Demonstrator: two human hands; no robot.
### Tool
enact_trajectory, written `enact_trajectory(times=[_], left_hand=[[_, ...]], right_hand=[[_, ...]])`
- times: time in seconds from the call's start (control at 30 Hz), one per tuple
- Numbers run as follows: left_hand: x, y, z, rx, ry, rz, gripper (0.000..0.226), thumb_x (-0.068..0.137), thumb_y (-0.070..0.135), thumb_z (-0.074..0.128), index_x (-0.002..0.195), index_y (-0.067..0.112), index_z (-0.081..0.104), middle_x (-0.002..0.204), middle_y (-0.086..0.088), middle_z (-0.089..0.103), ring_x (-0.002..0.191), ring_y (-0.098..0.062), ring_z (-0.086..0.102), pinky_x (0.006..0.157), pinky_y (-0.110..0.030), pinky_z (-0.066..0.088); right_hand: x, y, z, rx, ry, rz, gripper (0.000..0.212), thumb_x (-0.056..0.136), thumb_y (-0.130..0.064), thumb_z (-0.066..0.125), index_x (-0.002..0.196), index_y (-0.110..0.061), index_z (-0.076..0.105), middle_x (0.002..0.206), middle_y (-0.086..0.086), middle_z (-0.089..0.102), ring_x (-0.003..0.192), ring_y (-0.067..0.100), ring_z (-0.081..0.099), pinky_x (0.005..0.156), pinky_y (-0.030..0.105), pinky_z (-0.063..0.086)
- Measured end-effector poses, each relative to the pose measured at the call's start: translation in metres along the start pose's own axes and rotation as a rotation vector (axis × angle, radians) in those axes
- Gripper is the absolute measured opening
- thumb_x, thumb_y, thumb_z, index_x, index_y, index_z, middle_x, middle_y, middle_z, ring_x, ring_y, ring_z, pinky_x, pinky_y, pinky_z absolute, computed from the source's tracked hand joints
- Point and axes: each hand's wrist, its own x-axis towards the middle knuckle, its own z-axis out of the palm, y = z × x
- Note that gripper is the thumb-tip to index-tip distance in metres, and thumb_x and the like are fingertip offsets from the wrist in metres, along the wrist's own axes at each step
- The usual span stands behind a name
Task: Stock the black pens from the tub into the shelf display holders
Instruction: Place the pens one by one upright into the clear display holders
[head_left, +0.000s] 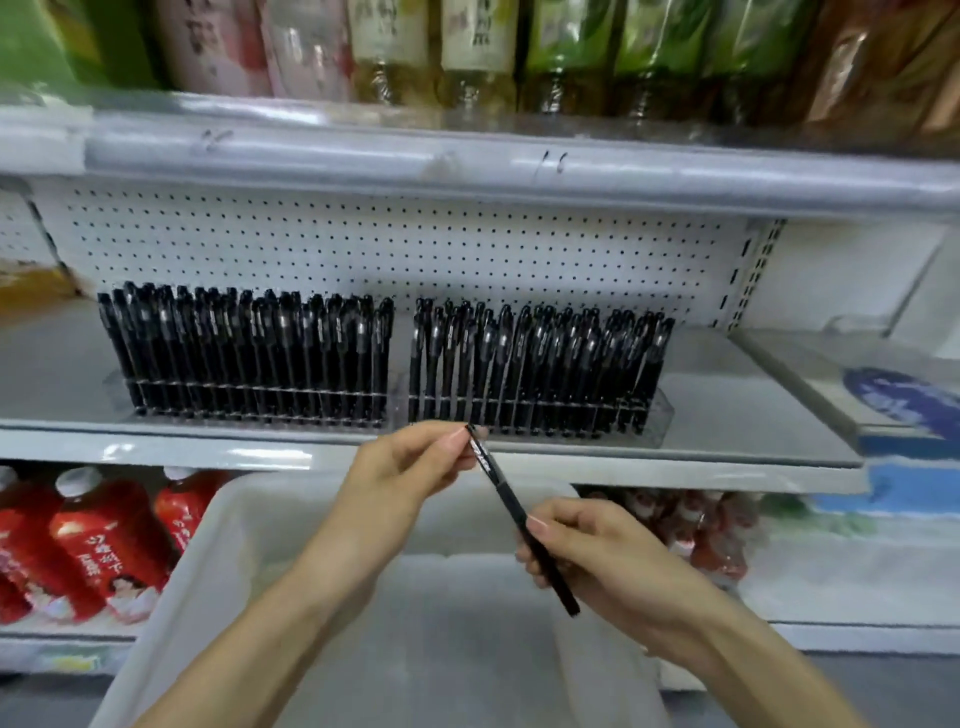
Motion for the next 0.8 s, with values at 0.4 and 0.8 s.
enact_trajectory(times=[0.4,0.8], left_hand=[[0.036,0.015,0.040,0.115,-0.013,0.132,0.010,0.082,0.019,0.065,0.082,0.016,0.074,0.087,0.005,0.073,0.080,0.000,0.064,0.069,-0.005,0.044],[0.040,-0.008,0.010,0.338,0.096,0.312,0.035,0.073,0.038,0.059,0.106,0.026,0.062,0.099,0.009,0.067,0.092,0.000,0.062,0.077,-0.009,0.046]], right_hand=[[0.017,-0.041,-0.016,-0.300,0.109,-0.306,0.005,0.085,-0.011,0.066,0.085,-0.012,0.071,0.075,-0.002,0.070,0.076,0.006,0.065,0.068,0.018,0.050],[0.014,-0.073,-0.064,-0.386,0.367,-0.564,0.013,0.084,-0.004,0.065,0.095,-0.010,0.060,0.088,0.002,0.069,0.081,0.012,0.069,0.070,0.021,0.055]])
